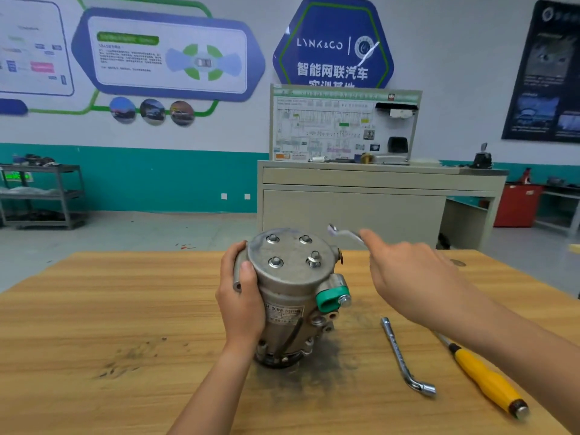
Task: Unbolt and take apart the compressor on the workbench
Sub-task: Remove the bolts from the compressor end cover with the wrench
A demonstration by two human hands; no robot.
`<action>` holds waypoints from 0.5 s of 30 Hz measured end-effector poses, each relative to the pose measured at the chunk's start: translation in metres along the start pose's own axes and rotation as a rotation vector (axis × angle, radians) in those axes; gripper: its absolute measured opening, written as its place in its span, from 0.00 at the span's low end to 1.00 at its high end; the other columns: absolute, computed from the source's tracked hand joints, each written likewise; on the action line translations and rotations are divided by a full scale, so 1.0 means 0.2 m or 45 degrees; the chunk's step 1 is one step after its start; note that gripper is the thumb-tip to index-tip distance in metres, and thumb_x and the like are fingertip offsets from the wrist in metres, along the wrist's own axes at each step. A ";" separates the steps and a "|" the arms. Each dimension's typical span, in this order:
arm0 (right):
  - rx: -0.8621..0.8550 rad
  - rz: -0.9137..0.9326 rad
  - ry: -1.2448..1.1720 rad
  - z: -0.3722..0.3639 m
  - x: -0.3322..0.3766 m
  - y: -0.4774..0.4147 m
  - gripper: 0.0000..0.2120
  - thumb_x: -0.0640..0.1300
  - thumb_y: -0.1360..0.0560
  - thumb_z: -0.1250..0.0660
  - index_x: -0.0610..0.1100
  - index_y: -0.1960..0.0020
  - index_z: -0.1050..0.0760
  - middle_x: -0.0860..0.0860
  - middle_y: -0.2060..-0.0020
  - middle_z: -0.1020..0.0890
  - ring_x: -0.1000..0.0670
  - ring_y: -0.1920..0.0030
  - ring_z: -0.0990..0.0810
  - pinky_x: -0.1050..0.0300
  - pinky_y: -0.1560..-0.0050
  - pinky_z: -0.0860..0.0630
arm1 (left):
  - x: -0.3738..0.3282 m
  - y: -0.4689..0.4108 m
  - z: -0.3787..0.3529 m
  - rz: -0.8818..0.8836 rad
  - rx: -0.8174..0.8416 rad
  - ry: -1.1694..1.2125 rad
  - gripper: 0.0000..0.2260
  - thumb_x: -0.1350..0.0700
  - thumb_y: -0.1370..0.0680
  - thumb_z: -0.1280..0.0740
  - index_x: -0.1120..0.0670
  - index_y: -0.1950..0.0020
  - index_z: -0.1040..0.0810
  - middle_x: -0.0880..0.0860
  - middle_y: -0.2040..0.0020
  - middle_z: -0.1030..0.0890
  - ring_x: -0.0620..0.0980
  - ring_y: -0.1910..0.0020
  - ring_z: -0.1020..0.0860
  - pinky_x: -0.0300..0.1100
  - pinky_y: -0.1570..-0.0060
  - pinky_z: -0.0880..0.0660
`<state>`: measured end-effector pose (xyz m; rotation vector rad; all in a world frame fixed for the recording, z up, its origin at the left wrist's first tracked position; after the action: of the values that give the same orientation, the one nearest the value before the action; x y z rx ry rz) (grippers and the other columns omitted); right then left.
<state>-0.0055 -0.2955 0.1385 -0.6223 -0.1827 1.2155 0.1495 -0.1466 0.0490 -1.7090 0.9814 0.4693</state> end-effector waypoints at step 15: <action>0.181 0.063 0.304 -0.04 0.14 0.06 0.27 0.38 0.24 0.43 0.40 0.28 0.49 0.52 0.70 0.32 0.49 0.74 0.39 0.58 0.77 0.46 | -0.01 0.02 -0.04 -0.005 0.023 -0.022 0.23 0.42 0.29 0.46 0.53 0.41 0.26 0.37 0.49 0.24 0.28 0.53 0.26 0.21 0.60 0.33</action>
<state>-0.0016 -0.2695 0.1210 -0.6446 0.1193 1.1794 0.1441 -0.1533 0.0502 -1.6877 0.9674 0.4705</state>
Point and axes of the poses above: each hand's wrist, its own y-axis away from the middle knuckle, its own z-axis out of the back of the hand, x = y × z, the point moved 10 cm from there along -y, towards the middle knuckle
